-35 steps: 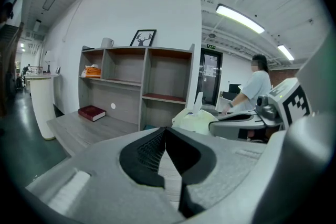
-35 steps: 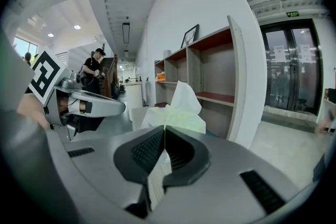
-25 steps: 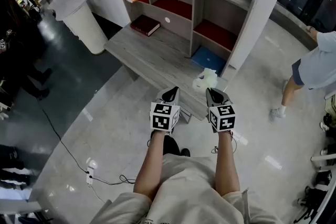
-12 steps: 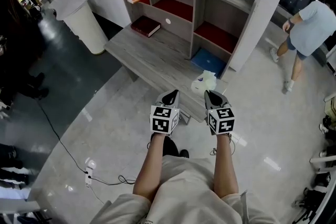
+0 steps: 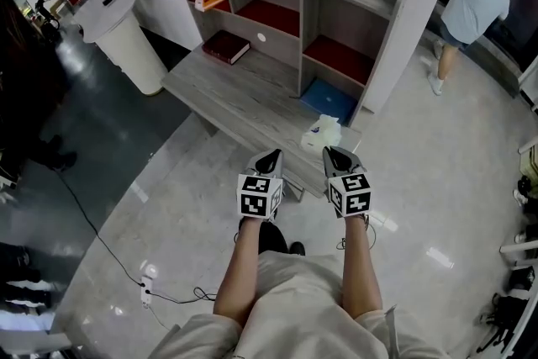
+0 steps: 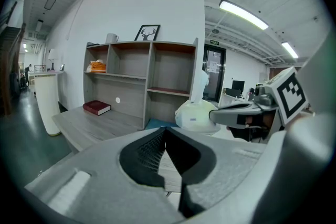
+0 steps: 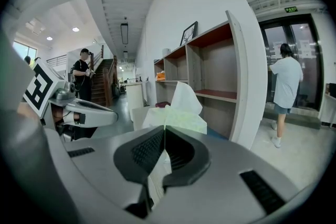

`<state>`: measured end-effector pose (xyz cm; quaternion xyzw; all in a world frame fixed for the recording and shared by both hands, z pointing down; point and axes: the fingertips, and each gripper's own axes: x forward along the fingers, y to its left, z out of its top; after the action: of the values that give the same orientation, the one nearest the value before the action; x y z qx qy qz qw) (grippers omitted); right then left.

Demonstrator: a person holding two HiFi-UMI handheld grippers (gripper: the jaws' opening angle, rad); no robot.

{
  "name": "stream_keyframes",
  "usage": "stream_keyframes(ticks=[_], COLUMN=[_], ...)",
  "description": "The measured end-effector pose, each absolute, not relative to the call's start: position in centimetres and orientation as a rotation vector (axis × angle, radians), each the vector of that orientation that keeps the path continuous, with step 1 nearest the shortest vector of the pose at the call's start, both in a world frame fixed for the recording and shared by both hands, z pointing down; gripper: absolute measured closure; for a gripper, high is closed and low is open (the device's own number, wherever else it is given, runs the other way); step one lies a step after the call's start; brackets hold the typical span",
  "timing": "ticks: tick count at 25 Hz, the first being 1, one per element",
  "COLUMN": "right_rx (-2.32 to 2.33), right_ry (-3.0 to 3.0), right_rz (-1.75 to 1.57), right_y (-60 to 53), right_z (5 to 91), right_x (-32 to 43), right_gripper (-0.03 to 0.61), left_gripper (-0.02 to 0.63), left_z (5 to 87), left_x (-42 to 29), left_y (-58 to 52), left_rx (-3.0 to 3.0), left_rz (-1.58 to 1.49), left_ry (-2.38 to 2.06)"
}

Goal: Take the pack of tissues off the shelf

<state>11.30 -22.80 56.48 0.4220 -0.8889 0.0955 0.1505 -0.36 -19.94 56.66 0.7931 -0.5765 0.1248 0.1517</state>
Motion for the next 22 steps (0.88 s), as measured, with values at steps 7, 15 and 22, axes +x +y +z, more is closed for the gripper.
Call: stream_keyframes(ticks=[7,15,22], right_rx=[1.206,1.171,1.139], right_ry=[-2.559,-2.553,-2.537], right_rz=[0.283,0.263,0.236], right_y=[-23.6,-23.6,-23.1], right_z=[56.3,57.1,57.7], right_x=[10.7,9.8,9.9], right_gripper=[0.561,0.561,0.563], left_gripper=[0.604,0.604,0.604], left_z=[56.6,56.9,57.3], left_x=[-1.8,-3.9,-2.2], left_y=[-19.5,-18.8,-18.8], left_rx=[2.256,2.218,2.256], left_rz=[0.375,0.358,0.369], left_ry=[-1.684,-1.716,-1.662])
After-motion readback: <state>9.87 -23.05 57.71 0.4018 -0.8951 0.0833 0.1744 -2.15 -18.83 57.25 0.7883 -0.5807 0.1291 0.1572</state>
